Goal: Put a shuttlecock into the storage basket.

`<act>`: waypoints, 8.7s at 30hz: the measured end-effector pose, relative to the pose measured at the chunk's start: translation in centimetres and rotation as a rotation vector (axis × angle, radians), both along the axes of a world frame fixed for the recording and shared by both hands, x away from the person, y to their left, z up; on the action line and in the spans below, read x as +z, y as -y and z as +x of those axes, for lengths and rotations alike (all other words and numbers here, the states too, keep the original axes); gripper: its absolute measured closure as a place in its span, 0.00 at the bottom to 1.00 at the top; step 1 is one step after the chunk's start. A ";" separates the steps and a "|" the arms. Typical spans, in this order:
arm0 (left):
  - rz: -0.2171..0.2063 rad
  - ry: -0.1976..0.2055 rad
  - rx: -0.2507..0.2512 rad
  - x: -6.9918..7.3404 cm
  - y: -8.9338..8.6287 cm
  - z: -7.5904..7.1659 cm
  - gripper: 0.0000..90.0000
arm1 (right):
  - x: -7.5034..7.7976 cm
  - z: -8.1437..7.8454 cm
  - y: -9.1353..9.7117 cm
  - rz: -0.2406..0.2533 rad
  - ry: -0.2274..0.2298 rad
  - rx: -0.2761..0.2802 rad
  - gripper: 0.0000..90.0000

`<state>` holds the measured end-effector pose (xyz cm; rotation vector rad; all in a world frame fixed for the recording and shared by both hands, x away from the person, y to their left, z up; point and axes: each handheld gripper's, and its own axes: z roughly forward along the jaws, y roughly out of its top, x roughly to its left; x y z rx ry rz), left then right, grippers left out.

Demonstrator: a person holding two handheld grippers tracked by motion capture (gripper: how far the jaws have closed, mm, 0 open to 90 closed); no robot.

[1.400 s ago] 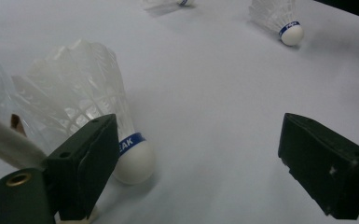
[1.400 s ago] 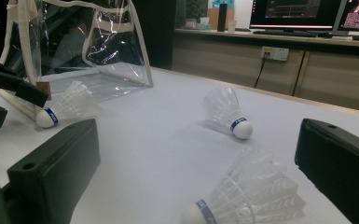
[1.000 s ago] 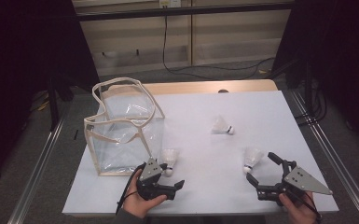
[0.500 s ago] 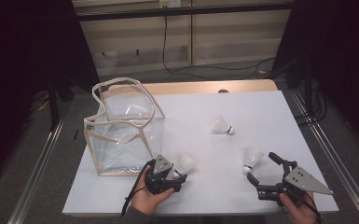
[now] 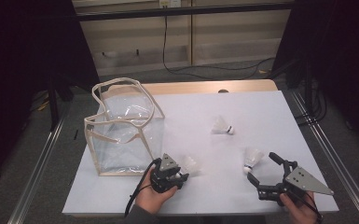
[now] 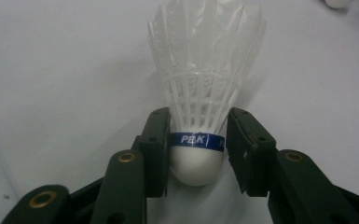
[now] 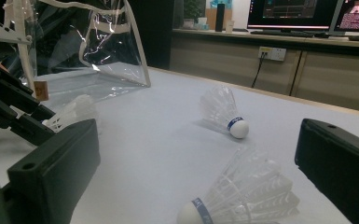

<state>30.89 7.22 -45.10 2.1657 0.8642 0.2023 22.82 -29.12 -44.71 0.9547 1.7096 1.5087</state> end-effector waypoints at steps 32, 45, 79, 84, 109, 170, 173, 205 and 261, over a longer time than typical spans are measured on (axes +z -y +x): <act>-0.092 -0.118 -0.042 3.0 0.0 0.5 0.73 | -0.4 0.4 0.6 0.013 -0.023 -0.010 0.00; -0.096 -0.119 -0.050 3.9 -0.1 0.6 0.73 | -0.4 0.7 0.7 0.020 -0.040 -0.015 0.00; -0.086 -0.131 -0.083 8.2 0.2 1.2 0.73 | -0.2 2.4 -0.3 0.040 -0.037 0.014 0.00; -0.086 -0.132 -0.086 8.6 0.4 1.6 0.73 | -0.2 2.3 -0.1 0.033 -0.043 0.017 0.00; -0.048 -0.111 -0.099 11.4 0.7 3.4 0.73 | -0.5 1.8 0.7 0.028 -0.066 -0.003 0.00; -0.029 -0.127 -0.060 17.9 0.1 6.9 0.73 | -0.3 1.3 0.9 0.041 -0.065 0.007 0.00; -0.029 -0.125 -0.056 18.3 -0.1 7.0 0.73 | -0.3 1.3 1.0 0.038 -0.063 0.007 0.00; -0.032 -0.123 -0.027 20.8 -0.8 8.3 0.73 | -0.3 1.3 1.0 0.036 -0.056 0.008 0.00; -0.028 -0.088 0.055 23.7 -2.6 10.2 0.73 | -0.3 1.2 0.9 0.041 -0.055 0.011 0.00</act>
